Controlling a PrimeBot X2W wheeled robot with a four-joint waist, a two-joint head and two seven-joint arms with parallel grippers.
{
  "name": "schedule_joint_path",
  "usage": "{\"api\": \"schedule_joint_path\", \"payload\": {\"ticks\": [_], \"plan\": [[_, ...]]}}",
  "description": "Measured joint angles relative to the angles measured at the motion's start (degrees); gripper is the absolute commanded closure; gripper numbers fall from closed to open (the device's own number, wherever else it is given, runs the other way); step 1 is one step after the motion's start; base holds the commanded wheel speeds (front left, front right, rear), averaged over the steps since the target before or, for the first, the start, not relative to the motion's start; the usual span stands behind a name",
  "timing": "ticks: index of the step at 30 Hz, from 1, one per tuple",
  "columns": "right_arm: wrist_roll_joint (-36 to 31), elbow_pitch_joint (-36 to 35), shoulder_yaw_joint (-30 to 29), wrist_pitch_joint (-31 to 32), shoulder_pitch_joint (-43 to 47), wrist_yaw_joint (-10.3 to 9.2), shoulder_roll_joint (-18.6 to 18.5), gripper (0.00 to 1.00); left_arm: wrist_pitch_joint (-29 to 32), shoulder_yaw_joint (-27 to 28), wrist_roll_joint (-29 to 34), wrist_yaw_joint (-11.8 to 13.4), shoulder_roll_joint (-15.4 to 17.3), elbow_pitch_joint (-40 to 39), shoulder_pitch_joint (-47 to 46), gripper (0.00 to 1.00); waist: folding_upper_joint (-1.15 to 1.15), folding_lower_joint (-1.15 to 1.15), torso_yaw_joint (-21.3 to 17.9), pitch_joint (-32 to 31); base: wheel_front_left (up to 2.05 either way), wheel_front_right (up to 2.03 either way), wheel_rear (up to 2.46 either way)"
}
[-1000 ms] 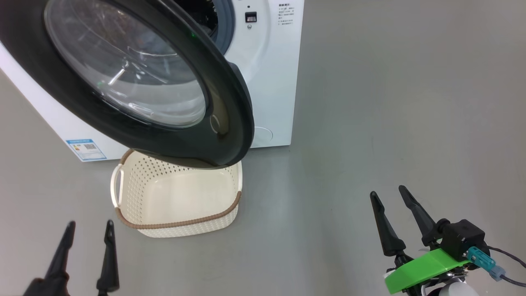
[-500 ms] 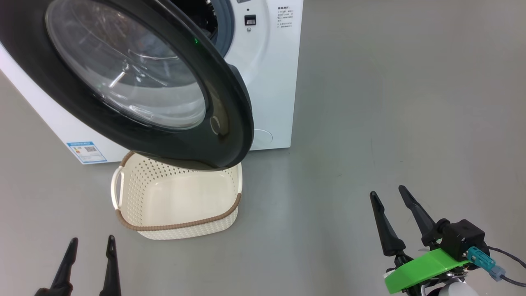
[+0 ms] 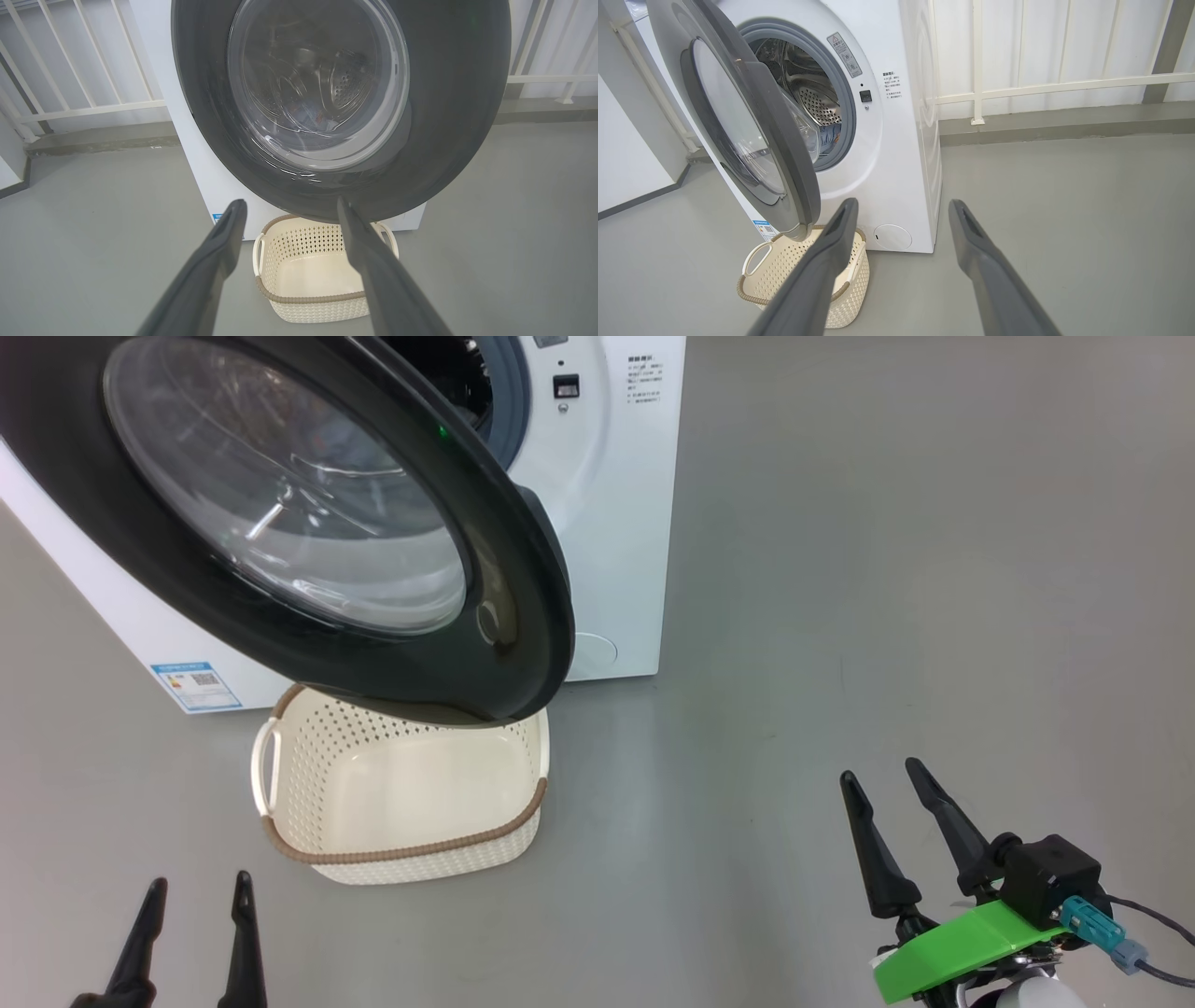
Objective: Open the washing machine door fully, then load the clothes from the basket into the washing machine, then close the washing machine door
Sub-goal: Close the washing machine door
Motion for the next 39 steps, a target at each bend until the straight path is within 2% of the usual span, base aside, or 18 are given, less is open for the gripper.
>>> {"api": "schedule_joint_path", "payload": {"ticks": [12, 15, 19, 29, 39], "plan": [[0.0, 0.07, -0.09, 0.0, 0.0, 0.0, 0.01, 0.0, 0.0, -0.14, -0.01, -0.01, -0.04, -0.27, 0.96, 0.0, 0.0, 0.0, 0.26, -0.18, 0.0, 0.0, 0.0], [0.0, 0.11, -0.09, 0.0, 0.0, 0.0, 0.01, 0.22, 0.0, -0.2, -0.02, 0.0, -0.04, -0.31, 0.96, 0.0, 0.0, 0.0, 0.29, -0.14, 0.0, 0.0, 0.0], [0.0, 0.33, -0.04, 0.0, 0.0, 0.0, 0.01, 0.98, 0.0, -0.31, -0.2, 0.01, -0.04, -0.31, 0.96, 0.0, 0.0, 0.0, 0.27, -0.23, 0.0, 0.0, 0.0], [0.52, -0.86, -0.23, 0.0, 0.0, 0.0, 0.11, 1.0, 0.0, -0.45, -0.53, 0.08, -0.04, -0.41, 0.97, 0.0, 0.0, 0.0, 0.19, -0.5, 0.0, 0.0, 0.0], [3.28, -15.6, 1.48, -0.16, -3.54, 0.0, -0.26, 1.0, 0.0, -0.49, -0.98, 0.08, -0.07, -0.41, 0.96, 0.0, 0.0, 0.0, 0.4, -0.09, 0.0, 0.0, 0.0]]}}
